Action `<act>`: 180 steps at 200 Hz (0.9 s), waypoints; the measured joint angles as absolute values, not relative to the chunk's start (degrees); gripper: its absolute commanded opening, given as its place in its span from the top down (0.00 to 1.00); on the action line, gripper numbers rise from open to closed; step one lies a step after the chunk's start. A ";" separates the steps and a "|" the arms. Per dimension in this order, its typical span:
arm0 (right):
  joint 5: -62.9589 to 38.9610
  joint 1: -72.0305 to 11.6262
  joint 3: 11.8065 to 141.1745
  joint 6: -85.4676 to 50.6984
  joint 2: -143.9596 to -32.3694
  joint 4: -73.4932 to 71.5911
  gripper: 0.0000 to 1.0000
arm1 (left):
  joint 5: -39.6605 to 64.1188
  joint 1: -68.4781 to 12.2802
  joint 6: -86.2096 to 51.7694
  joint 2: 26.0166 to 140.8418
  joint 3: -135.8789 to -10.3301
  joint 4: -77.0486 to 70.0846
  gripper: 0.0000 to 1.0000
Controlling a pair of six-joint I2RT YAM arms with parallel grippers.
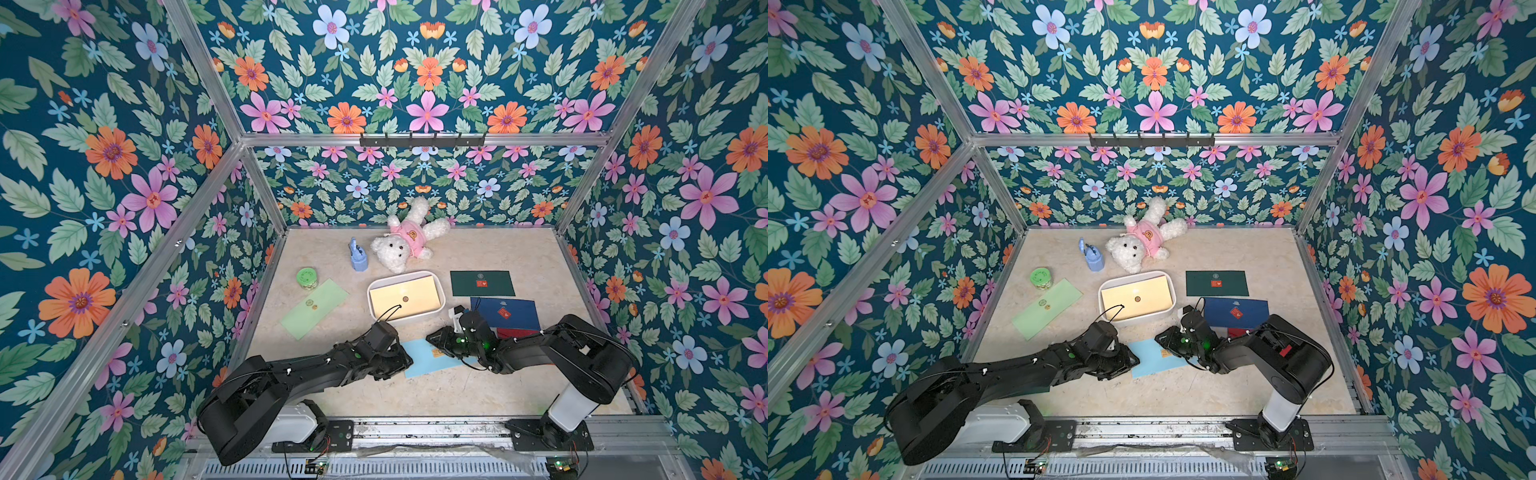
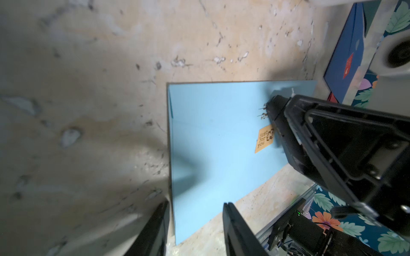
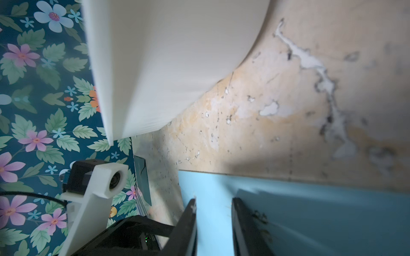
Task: Put the sealed envelopes into the storage box
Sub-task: Pick up the envelope from the center of the board.
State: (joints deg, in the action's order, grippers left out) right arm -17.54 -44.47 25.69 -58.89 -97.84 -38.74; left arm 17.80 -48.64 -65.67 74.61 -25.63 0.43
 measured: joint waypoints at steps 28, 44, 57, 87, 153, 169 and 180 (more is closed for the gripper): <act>-17.52 -44.47 24.27 -60.86 -97.86 -41.12 0.70 | 18.00 -48.66 -65.87 74.32 -24.88 -0.56 0.53; -17.52 -44.47 23.88 -61.80 -98.02 -42.09 0.70 | 18.39 -48.66 -66.08 74.35 -24.05 -2.42 0.53; -17.56 -44.47 23.79 -61.84 -98.15 -42.44 0.70 | 18.94 -48.66 -66.92 74.35 -23.11 -4.43 0.53; -17.61 -44.47 23.73 -62.02 -98.19 -42.57 0.71 | 19.79 -48.66 -67.35 74.74 -22.13 -7.73 0.53; -17.52 -45.52 24.34 -62.08 -98.74 -42.68 0.72 | 18.98 -48.51 -67.85 73.45 -20.43 -8.99 0.69; -17.50 -46.00 24.45 -62.67 -98.89 -42.72 0.72 | 18.98 -48.38 -68.62 73.63 -19.81 -10.02 0.71; -17.61 -46.35 24.45 -63.13 -98.91 -42.72 0.72 | 18.90 -48.29 -68.86 73.63 -19.46 -10.70 0.72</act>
